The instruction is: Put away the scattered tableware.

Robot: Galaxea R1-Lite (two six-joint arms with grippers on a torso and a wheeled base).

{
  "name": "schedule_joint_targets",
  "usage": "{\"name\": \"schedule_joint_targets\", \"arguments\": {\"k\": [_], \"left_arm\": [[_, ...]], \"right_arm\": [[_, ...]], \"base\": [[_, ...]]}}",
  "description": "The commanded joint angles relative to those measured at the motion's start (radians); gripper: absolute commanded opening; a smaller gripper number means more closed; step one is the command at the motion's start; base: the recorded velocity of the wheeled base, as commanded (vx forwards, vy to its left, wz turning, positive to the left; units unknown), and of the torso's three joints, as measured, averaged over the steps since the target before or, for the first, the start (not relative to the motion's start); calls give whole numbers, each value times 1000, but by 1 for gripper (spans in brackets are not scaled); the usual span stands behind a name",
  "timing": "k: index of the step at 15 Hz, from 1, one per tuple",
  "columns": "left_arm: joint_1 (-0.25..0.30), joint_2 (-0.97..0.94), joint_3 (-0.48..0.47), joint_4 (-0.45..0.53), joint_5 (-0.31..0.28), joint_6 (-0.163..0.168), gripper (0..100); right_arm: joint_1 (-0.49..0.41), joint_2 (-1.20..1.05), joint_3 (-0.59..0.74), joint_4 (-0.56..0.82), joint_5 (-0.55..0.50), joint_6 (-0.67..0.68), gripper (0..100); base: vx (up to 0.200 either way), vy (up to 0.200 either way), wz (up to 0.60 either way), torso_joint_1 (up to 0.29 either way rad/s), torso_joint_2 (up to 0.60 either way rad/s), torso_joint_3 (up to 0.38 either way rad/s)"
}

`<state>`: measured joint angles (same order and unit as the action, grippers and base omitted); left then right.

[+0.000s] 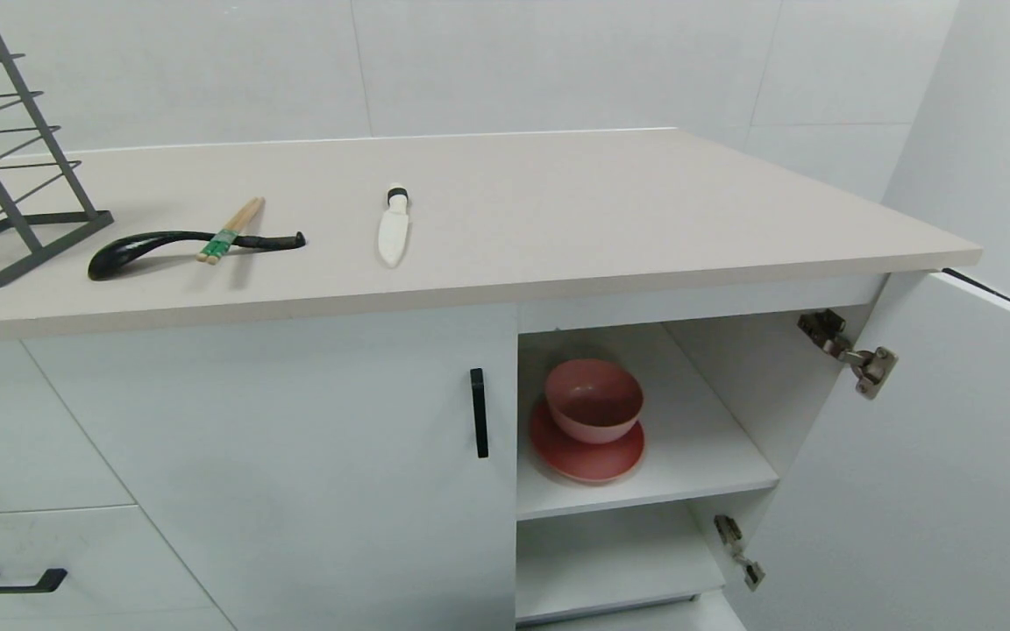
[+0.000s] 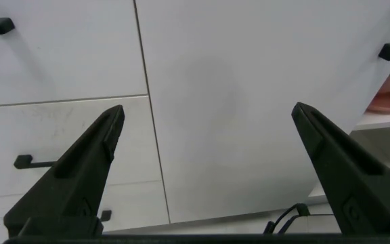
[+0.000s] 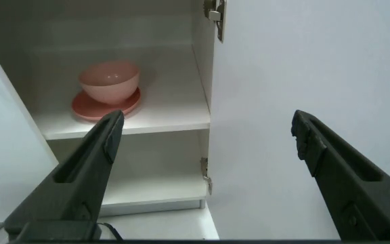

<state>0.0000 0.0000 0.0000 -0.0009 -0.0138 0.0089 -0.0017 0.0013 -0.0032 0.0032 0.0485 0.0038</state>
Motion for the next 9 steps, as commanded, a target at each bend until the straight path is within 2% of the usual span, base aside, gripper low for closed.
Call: {"name": "schedule_joint_targets", "arguments": {"k": [1,7,8,9], "left_arm": [[0,0,0,-1,0,0,100],[0,0,0,-1,2,-3,100],[0,0,0,-1,2,-4,100],[0,0,0,-2,2,-9,100]], "right_arm": [[0,2,2,0,1,2,100],[0,2,2,-2,5,-5,100],[0,2,2,-2,4,-4,0],[0,2,2,-2,4,-2,0]], "base": [[-200,0,0,2,-2,2],[-200,0,0,2,2,4],[-200,0,0,-7,2,7],[-200,0,0,2,2,2]]}}
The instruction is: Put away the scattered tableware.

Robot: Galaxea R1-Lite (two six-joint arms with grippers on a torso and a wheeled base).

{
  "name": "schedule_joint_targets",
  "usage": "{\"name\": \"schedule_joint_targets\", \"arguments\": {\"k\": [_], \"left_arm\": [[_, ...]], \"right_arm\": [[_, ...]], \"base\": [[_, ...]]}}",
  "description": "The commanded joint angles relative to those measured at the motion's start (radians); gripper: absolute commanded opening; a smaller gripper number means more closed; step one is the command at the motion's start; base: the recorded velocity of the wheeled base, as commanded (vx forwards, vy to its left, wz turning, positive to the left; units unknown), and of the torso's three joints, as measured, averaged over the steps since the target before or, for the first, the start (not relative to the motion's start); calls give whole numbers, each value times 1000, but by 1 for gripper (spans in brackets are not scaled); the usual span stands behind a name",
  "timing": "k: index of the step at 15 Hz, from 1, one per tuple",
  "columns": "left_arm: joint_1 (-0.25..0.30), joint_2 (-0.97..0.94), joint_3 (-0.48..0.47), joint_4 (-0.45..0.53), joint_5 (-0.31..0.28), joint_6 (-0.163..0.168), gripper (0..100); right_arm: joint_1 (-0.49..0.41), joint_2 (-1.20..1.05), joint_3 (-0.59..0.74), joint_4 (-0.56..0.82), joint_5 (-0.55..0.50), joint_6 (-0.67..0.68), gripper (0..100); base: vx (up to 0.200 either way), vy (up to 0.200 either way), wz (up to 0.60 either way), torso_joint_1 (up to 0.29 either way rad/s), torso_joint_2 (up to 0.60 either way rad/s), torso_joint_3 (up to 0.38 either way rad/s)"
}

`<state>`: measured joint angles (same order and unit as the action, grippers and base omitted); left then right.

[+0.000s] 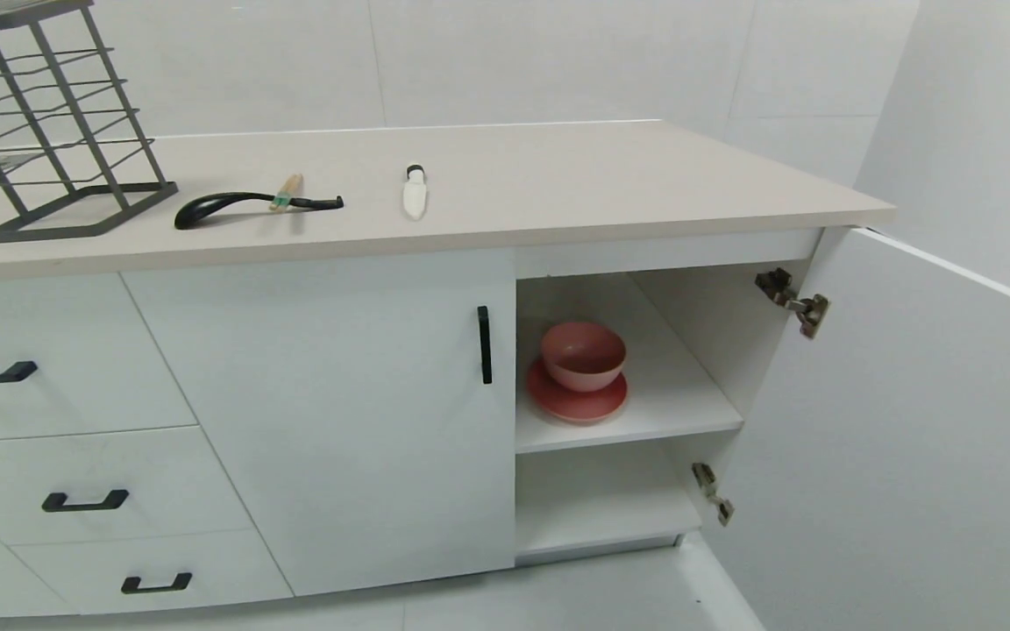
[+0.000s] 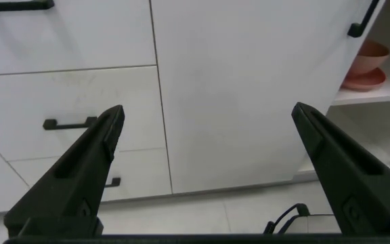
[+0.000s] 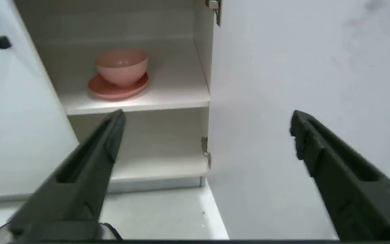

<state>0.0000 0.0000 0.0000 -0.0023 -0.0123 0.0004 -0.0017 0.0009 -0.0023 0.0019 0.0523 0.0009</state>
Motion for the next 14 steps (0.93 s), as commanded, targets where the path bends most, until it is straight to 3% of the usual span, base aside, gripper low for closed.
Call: {"name": "schedule_joint_targets", "arguments": {"k": [1,6,8,12,14], "left_arm": [[0,0,0,1,0,0,100],[0,0,0,-1,9,-11,100],[0,0,0,-2,9,-14,100],[0,0,0,-1,8,-8,100],[0,0,0,-1,9,-7,100]], "right_arm": [[0,2,1,0,0,1,0],[0,2,1,1,-2,5,0],[0,2,1,1,-2,7,0],[0,2,1,1,-2,7,0],[0,2,1,1,-2,8,0]], "base": [[-200,0,0,2,-7,7],[-200,0,0,0,3,2],[-200,-200,0,2,0,2],[0,0,0,0,0,0],[0,-200,0,2,2,2]]}}
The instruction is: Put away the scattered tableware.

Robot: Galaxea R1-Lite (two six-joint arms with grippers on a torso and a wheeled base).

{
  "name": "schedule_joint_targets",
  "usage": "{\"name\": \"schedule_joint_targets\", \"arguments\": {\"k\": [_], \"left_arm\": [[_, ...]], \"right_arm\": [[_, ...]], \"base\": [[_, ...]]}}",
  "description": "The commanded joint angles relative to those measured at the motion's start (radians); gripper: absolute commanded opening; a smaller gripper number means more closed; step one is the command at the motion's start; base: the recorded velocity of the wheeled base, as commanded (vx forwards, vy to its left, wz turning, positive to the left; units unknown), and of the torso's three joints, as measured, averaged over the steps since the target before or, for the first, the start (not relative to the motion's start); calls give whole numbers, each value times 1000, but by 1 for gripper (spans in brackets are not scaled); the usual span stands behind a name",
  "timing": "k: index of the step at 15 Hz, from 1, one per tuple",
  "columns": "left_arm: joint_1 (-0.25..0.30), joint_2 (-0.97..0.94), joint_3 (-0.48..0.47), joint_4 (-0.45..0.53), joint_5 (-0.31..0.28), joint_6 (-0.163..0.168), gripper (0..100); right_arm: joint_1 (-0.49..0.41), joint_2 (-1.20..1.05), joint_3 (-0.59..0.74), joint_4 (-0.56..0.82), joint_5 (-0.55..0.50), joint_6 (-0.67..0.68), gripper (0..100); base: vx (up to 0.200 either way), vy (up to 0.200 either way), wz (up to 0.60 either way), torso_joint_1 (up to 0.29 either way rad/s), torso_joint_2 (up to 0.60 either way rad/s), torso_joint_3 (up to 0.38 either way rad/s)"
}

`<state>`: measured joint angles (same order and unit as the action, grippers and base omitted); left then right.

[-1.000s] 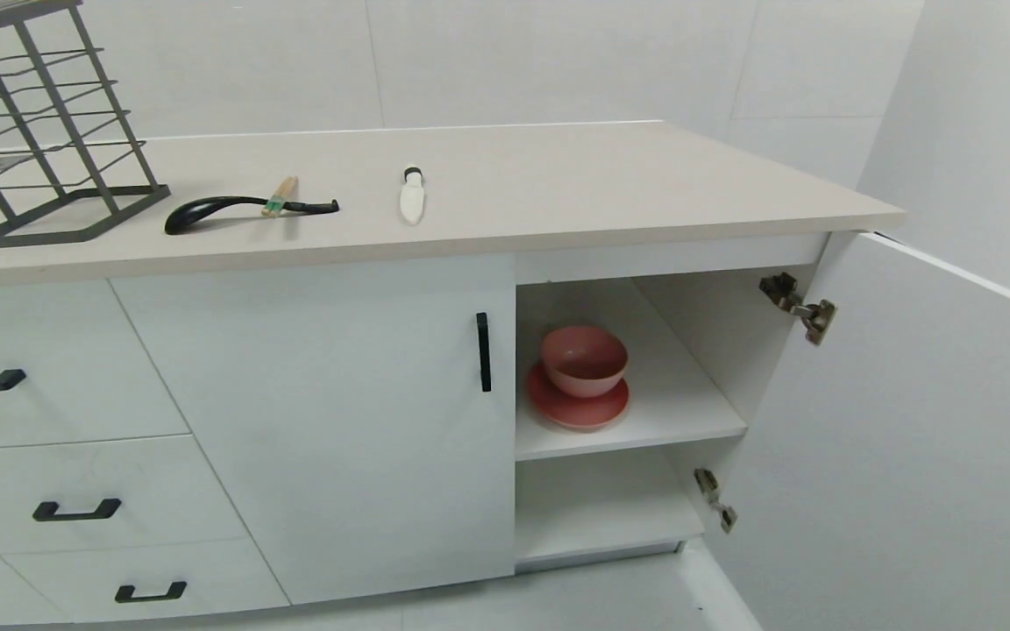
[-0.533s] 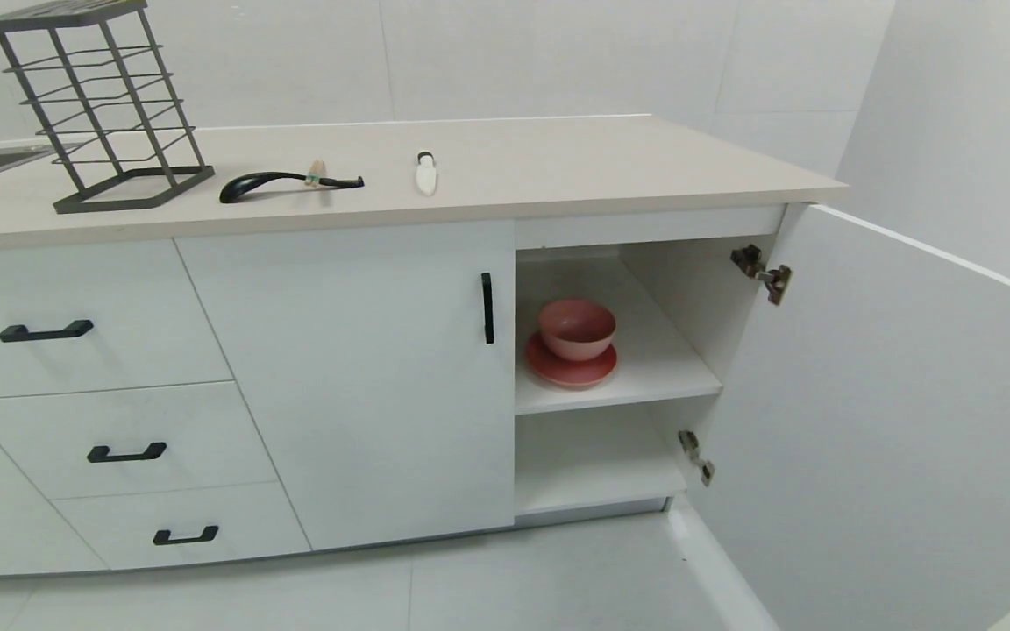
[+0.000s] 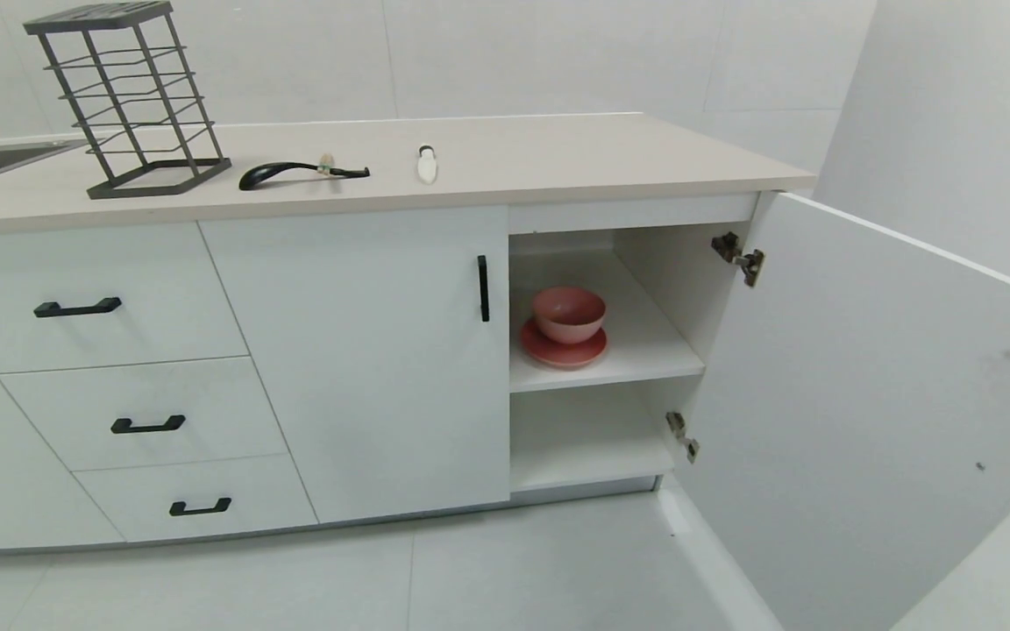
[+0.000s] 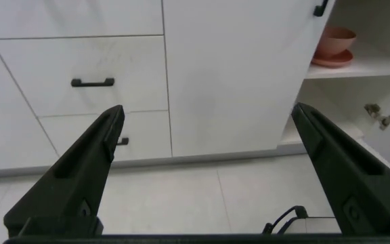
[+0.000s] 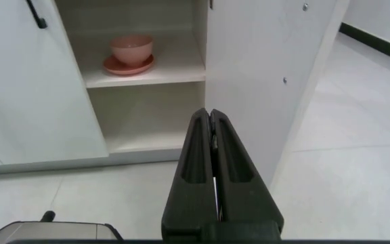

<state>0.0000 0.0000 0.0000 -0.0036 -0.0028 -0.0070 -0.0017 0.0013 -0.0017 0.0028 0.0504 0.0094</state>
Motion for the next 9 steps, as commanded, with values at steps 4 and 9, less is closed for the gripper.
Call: {"name": "schedule_joint_targets", "arguments": {"k": [4,9], "left_arm": [[0,0,0,1,0,-1,100],[0,0,0,1,0,-4,100]], "right_arm": [[0,2,0,0,0,0,0],[0,2,0,0,0,0,0]], "base": [[-200,-200,0,6,4,5],[-200,-80,0,0,1,2]]}}
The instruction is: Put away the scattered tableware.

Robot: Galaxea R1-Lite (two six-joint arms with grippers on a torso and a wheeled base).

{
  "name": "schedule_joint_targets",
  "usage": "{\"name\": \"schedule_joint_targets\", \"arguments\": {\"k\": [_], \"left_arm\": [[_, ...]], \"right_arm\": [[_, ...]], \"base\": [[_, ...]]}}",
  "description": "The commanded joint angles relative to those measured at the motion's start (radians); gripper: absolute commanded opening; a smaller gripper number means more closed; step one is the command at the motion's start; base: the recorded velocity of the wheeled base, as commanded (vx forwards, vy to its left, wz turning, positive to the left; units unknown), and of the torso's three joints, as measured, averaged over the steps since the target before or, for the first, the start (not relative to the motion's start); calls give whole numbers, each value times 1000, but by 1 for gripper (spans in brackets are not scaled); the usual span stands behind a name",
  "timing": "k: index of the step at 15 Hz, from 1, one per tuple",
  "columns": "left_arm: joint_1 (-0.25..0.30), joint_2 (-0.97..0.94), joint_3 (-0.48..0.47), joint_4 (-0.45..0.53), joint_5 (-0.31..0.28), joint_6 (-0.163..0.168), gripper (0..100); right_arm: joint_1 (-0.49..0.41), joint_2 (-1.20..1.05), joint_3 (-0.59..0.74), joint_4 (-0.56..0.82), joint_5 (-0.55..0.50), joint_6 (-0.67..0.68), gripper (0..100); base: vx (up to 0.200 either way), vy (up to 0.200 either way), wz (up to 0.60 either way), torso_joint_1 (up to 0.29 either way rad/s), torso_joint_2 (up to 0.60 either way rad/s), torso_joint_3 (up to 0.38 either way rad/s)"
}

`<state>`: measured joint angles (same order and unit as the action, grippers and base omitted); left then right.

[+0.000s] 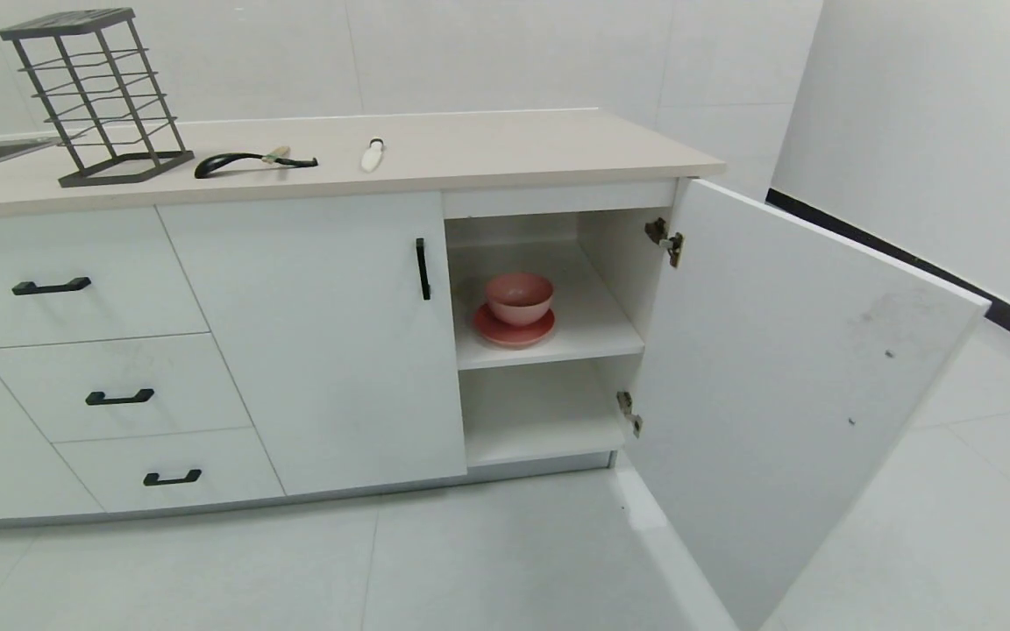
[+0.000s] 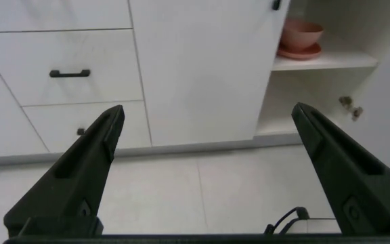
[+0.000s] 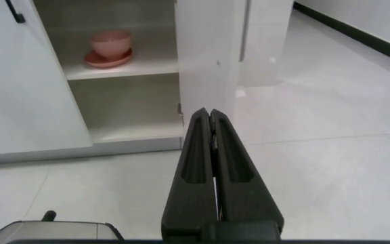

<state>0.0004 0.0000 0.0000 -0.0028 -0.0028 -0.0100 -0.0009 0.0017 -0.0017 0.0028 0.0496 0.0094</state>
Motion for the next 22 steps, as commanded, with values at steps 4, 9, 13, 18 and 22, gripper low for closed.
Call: {"name": "schedule_joint_targets", "arguments": {"k": [4,9,13,18,22], "left_arm": [[0,0,0,0,0,-1,100],[0,0,0,0,0,-1,100],[0,0,0,0,0,-2,100],[0,0,0,0,0,-2,100],[0,0,0,-3,18,-19,100]], "right_arm": [[-1,1,0,0,0,-3,0],[-1,1,0,0,0,-3,0],[-1,1,0,0,0,-5,0],[-1,1,0,0,0,0,0],[-1,1,2,-47,-30,12,0]], "base": [[-50,-200,0,4,0,4],[0,-200,0,3,2,8],[0,-200,0,2,2,4],[0,-200,0,3,0,8],[0,-150,0,-1,3,-1]]}}
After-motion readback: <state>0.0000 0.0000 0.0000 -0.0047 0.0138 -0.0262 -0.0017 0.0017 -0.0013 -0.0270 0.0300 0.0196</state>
